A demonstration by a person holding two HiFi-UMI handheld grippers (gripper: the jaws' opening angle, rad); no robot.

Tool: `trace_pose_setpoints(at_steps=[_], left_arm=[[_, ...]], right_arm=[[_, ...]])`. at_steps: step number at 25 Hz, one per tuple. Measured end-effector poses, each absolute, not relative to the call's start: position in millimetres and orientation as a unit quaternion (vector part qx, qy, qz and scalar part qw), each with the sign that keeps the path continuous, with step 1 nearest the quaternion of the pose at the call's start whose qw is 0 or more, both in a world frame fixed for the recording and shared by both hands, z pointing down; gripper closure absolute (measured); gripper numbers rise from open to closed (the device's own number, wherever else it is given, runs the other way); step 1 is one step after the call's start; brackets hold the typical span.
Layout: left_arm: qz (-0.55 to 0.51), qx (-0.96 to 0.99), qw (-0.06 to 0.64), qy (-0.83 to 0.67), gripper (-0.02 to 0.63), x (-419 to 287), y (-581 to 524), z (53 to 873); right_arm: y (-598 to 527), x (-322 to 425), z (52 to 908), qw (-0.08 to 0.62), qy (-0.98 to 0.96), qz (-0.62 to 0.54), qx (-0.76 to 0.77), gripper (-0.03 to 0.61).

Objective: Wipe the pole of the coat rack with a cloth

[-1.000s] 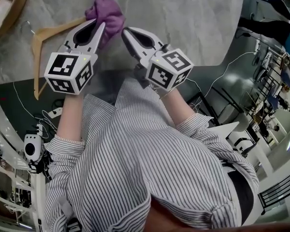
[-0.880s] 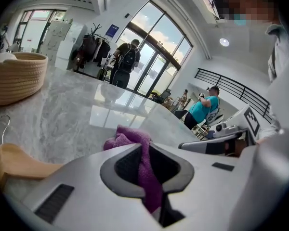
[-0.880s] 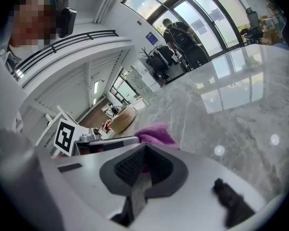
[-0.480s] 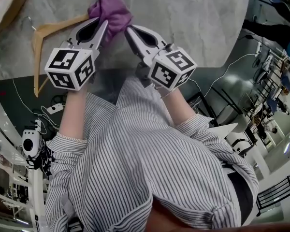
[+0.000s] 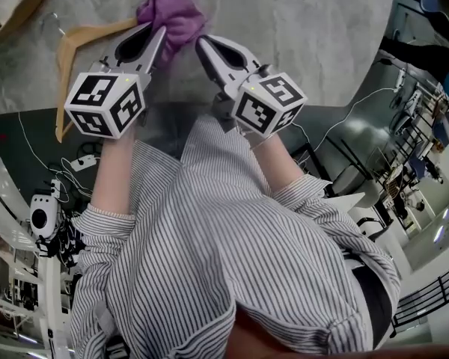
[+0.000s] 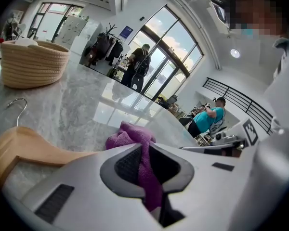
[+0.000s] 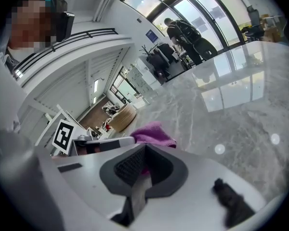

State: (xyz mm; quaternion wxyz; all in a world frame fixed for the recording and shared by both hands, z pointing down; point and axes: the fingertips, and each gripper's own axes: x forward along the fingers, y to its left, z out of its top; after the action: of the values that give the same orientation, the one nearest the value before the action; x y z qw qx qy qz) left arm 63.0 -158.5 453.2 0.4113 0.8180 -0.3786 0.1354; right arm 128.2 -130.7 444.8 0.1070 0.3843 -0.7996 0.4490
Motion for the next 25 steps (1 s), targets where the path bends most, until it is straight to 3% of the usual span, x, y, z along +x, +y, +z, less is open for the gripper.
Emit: trace_pose_setpoints(at_steps=[25], left_arm=[[0.114,0.78,0.421,-0.448,0.563,-38.9,-152.2,452.6]], right_arm=[[-164.3,64.7,449.0,0.156,-0.817,0.418,0.365,0.565]])
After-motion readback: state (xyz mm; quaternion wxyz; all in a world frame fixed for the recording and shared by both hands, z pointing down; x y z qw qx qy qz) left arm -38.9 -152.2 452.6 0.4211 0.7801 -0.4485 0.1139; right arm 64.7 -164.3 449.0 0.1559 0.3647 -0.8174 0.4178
